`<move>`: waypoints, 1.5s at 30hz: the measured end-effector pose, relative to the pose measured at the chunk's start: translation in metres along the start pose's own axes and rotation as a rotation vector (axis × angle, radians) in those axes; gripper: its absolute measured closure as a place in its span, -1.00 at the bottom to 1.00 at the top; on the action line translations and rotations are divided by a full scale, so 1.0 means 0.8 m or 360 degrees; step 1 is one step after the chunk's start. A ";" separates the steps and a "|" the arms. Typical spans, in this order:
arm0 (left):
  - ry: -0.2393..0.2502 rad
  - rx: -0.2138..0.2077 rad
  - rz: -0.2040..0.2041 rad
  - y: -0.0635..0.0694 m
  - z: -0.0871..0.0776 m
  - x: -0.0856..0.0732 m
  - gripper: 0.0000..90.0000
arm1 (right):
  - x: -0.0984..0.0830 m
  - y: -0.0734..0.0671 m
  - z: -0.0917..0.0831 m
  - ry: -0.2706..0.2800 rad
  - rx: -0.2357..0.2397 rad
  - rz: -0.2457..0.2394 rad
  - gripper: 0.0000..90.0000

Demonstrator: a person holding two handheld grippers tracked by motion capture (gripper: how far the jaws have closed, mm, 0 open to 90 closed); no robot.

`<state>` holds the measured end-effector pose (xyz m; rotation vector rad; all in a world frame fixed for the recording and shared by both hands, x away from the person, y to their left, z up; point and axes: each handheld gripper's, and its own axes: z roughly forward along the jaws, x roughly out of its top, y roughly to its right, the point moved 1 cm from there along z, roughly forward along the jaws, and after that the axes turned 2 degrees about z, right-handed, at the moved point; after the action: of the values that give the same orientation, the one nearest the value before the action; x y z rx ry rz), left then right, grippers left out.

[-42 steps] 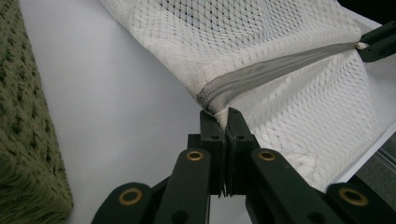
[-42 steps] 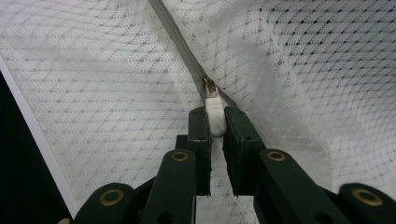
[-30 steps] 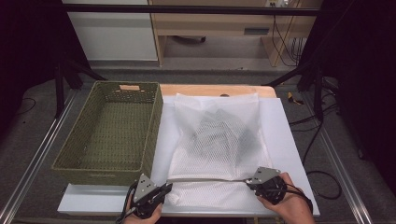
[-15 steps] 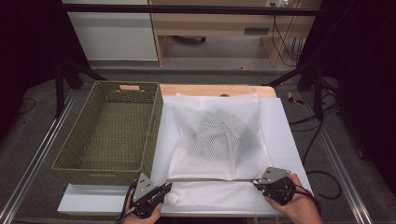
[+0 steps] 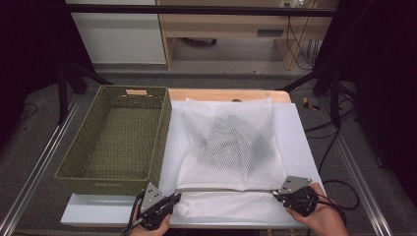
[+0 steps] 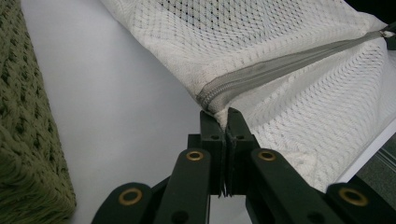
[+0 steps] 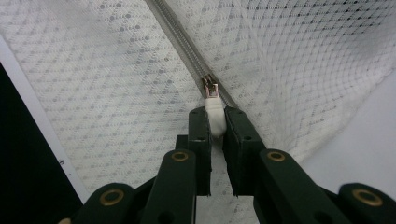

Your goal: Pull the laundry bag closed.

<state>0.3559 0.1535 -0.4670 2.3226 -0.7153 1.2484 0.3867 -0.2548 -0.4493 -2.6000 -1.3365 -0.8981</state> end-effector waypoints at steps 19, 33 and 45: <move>-0.0003 0.0003 -0.0004 -0.001 0.000 -0.001 0.97 | -0.001 0.021 -0.019 -0.0156 -0.0018 -0.0079 0.81; -0.0013 0.0013 0.0001 -0.002 0.001 -0.001 0.97 | -0.016 0.030 -0.020 -0.0176 -0.0018 -0.0037 0.81; -0.0035 0.0037 0.0016 -0.005 0.006 -0.004 0.97 | -0.029 0.035 -0.019 -0.0184 -0.0029 -0.0002 0.81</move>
<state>0.3599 0.1552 -0.4724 2.3577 -0.7239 1.2440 0.3911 -0.2935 -0.4439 -2.7029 -1.3632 -0.7748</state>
